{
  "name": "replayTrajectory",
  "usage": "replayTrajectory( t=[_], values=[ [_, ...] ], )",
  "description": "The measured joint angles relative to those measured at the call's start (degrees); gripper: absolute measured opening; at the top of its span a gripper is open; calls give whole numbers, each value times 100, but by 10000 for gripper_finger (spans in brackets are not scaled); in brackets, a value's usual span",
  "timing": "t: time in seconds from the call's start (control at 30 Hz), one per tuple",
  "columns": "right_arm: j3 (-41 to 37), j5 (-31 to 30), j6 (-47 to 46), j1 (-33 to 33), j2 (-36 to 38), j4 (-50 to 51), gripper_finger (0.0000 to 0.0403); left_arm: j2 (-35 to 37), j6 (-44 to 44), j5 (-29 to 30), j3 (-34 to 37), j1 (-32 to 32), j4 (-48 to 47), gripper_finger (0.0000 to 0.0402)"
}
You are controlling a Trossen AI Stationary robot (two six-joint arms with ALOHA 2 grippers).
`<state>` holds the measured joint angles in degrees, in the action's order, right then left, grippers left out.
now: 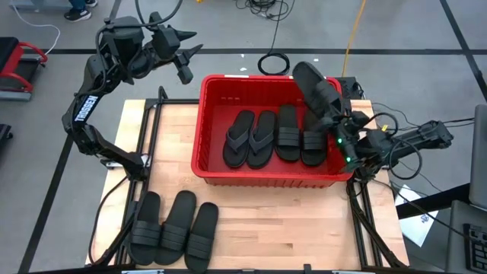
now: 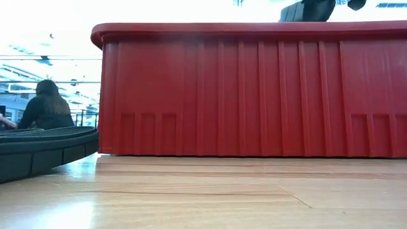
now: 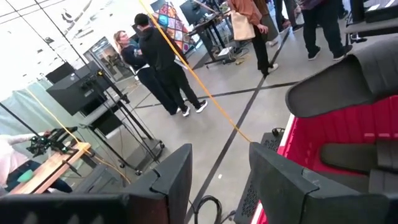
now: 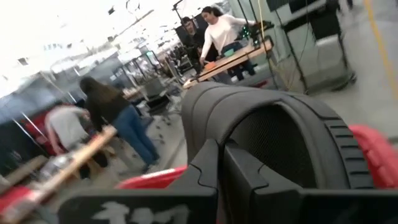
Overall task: Pick and place slides into bin
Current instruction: Put the black slide into the red container
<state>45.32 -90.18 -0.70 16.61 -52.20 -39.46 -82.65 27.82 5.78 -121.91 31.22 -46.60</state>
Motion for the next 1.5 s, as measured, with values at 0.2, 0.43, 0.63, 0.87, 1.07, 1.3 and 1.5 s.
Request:
replayTrajectory(
  t=[0.2, 0.43, 0.63, 0.87, 1.07, 1.3, 1.5],
  values=[
    [-4, 75, 59, -22, 173, -172, 0, 0, -256, -1028, 0, 0, -205, 168],
    [-4, 2008, 1397, 39, 671, -413, 0, -332, -1048, -3341, -2, -20, -7, 168],
    [-2, 2867, 1785, 39, 888, -433, 0, -1075, -1451, -4280, 7, -443, 733, 168],
    [-2, 3151, 2171, 36, 952, -427, 0, -1658, -1348, -4032, 2, -1082, 1966, 171],
    [0, 3819, 2201, -14, 970, -804, 0, -2158, -1226, -3529, 2, -1311, 2856, 195],
    [0, 3970, 2251, -130, 938, -788, 0, -2593, -1283, -3543, 2, -1526, 3704, 223],
    [4, 4410, 2242, -281, 839, -729, 0, -2730, -1298, -3407, 2, -1596, 3876, 225]
  ],
)
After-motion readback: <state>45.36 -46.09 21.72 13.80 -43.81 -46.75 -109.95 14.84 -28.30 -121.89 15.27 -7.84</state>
